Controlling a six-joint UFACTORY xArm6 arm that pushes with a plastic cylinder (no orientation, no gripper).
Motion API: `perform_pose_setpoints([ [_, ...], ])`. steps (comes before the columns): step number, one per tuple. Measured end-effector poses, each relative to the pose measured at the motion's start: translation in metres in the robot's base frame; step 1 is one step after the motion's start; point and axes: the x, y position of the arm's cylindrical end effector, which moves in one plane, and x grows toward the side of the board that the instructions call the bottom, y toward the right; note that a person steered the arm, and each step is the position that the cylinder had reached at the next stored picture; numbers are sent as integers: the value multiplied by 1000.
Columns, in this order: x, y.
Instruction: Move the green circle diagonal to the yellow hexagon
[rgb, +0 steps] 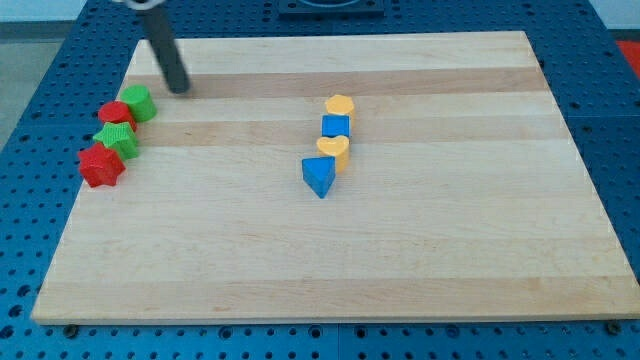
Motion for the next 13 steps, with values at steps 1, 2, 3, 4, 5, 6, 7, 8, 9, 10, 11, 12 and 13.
perform_pose_setpoints([
  [1, 0, 68],
  [2, -14, 45],
  [3, -63, -16],
  [4, -71, -104],
  [5, -59, -125],
  [6, -40, -124],
  [7, -9, -125],
  [8, 6, -125],
  [9, 29, -125],
  [10, 46, -124],
  [11, 49, -86],
  [12, 48, -38],
  [13, 43, -31],
])
